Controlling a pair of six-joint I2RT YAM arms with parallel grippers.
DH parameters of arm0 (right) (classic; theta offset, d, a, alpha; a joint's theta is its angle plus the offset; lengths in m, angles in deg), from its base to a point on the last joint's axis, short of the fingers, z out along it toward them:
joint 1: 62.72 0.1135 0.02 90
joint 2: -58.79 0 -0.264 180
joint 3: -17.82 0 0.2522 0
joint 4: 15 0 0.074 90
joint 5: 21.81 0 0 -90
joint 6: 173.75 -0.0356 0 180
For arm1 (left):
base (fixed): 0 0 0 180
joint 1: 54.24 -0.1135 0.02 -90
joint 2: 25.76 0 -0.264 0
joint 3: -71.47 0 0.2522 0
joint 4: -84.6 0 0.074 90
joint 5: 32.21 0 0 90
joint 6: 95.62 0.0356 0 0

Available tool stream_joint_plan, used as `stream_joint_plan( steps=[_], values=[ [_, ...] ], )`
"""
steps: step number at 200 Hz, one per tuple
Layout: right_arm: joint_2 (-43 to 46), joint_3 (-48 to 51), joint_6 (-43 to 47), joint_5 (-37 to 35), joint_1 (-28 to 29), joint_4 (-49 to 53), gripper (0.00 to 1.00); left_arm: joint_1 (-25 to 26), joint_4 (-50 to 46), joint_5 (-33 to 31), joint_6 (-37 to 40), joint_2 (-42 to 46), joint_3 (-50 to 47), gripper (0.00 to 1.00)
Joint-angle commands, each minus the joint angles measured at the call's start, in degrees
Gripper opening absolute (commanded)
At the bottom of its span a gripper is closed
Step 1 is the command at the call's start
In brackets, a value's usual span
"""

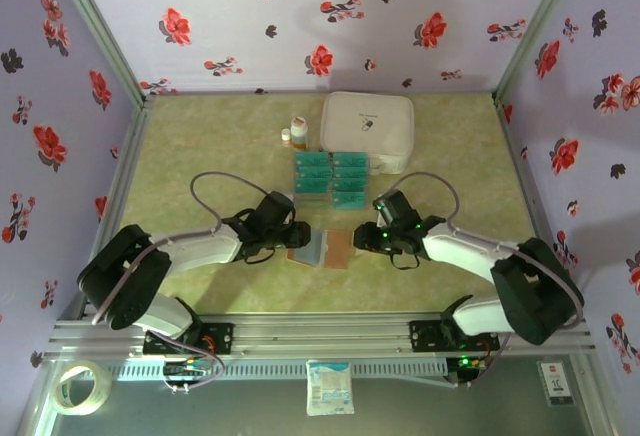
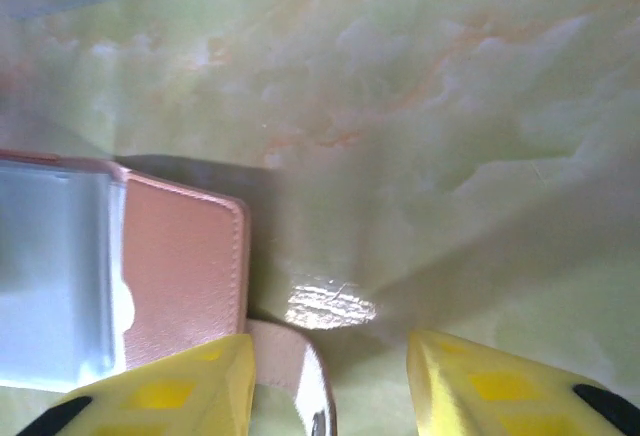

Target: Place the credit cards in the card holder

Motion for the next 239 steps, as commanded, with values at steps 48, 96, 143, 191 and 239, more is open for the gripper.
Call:
stream_joint_plan(
  steps=[48,96,143,191,239],
  values=[
    [9.5,-4.0,-2.4,1.6,0.9,4.7,0.5,0.4,1.9,0.6,-0.9,1.9,-1.3,0.42],
    [2.8,-6.0,-5.0,0.1,8.0,-1.4,0.47,0.4,2.6,0.5,-1.1,2.0,-2.4,0.42],
    [-6.0,-4.7,-5.9,-0.9,10.1,-8.7,0.4,-0.1,2.7,0.3,-1.2,2.4,-2.8,0.42],
    [-12.1,-1.8,-5.3,-0.9,8.9,-12.5,0.25,-2.2,2.4,1.7,-0.9,4.6,-3.3,0.42],
    [-13.2,-1.0,-5.3,-0.8,8.7,-13.4,0.21,-6.0,8.0,6.2,-3.3,6.4,-6.5,0.42]
  ],
)
